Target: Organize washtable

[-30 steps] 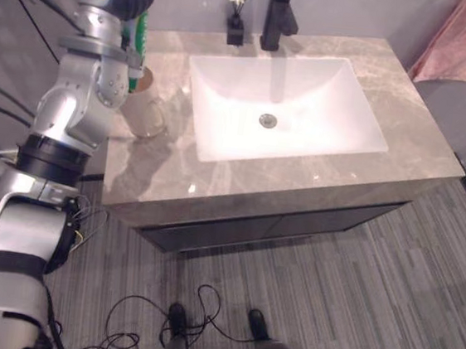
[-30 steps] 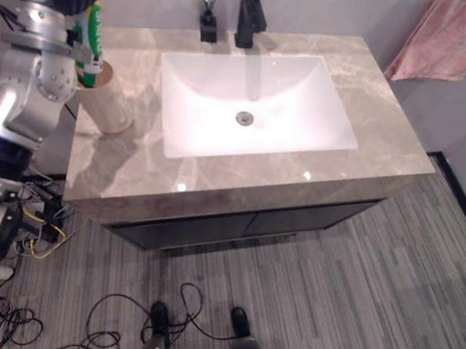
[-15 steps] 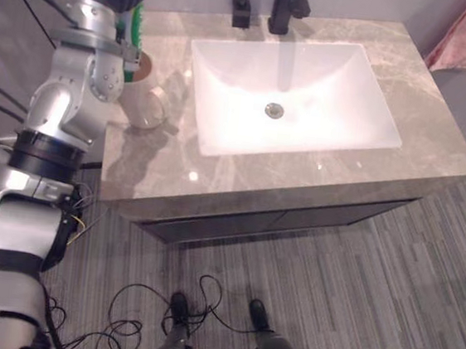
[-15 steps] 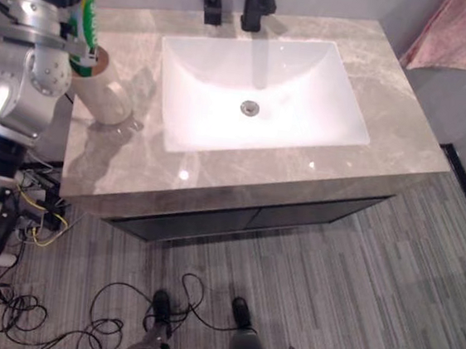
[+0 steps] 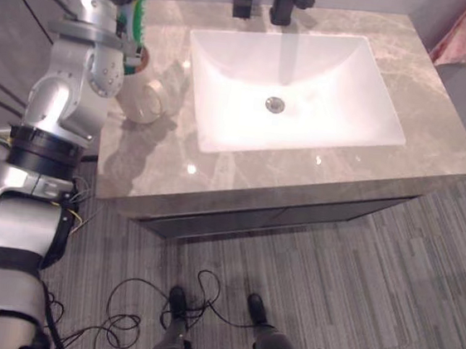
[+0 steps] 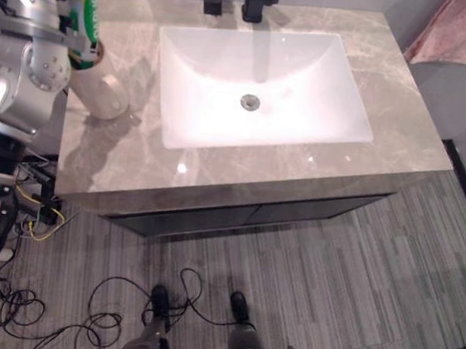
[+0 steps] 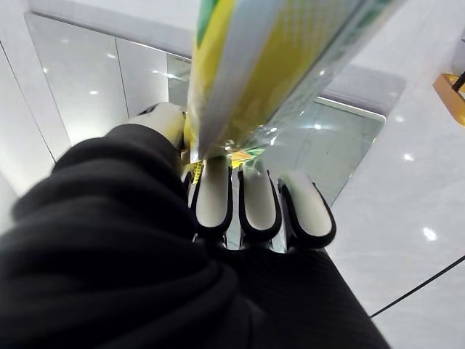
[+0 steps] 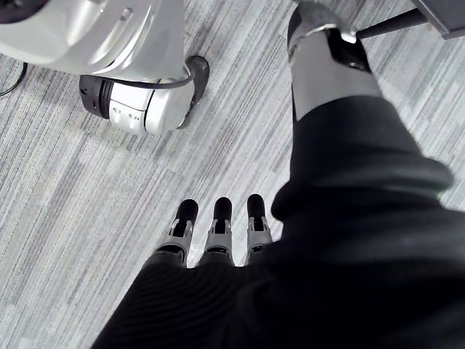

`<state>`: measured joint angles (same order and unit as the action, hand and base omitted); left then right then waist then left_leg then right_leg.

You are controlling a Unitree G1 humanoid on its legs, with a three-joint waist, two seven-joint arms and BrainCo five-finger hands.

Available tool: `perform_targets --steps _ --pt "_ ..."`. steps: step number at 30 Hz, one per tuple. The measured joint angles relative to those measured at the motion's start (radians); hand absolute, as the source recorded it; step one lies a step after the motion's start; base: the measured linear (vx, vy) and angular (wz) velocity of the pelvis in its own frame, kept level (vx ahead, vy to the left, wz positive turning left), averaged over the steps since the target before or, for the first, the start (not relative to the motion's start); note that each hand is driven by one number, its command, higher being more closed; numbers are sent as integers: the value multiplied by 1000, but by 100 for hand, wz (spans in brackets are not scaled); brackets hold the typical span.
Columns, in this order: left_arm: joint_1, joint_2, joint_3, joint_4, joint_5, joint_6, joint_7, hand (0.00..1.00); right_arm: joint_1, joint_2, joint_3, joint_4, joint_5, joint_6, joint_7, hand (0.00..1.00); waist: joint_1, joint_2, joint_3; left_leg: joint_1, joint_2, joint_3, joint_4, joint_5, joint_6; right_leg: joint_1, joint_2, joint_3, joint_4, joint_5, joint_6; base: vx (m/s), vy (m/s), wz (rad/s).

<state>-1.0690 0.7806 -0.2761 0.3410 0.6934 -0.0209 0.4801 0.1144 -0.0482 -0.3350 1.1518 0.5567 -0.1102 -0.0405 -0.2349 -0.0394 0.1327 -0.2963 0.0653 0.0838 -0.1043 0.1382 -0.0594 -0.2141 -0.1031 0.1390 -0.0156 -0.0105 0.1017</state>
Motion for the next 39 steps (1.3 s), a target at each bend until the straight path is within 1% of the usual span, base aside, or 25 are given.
perform_targets --steps 11,15,26,32,36,39 --pt "71 -2 3 -20 23 0 -2 100 -1 0 3 -1 0 -1 0 0 1 -1 3 0 1 -1 0 0 0 1 1 0 0 1 -1 0 0 0" --pt "71 -3 7 -25 24 0 -3 100 -5 -1 18 -6 0 -2 0 0 4 -3 27 0 1 -2 0 3 1 1 1 0 -1 6 -2 0 0 0" --pt "73 -5 8 -47 24 -5 -4 100 -9 0 20 -11 0 -4 0 0 6 -4 36 0 1 -1 0 3 1 4 1 0 -6 10 -3 0 0 0" --pt "92 -14 10 -75 25 -8 -3 100 -10 0 21 -11 0 -18 -1 0 7 -4 36 0 2 -1 0 6 -2 5 2 -1 -6 10 -3 0 0 0" --pt "100 -20 14 -76 25 -9 -3 100 -10 0 26 -11 0 -19 -1 0 9 -4 37 3 2 -2 0 7 -2 7 2 -1 -6 11 -4 0 0 0" --pt "109 -20 19 -78 25 -9 -3 100 -11 0 39 -11 0 -20 -1 0 15 -7 52 14 2 -2 0 6 -2 19 2 -1 -7 11 -4 0 0 0"
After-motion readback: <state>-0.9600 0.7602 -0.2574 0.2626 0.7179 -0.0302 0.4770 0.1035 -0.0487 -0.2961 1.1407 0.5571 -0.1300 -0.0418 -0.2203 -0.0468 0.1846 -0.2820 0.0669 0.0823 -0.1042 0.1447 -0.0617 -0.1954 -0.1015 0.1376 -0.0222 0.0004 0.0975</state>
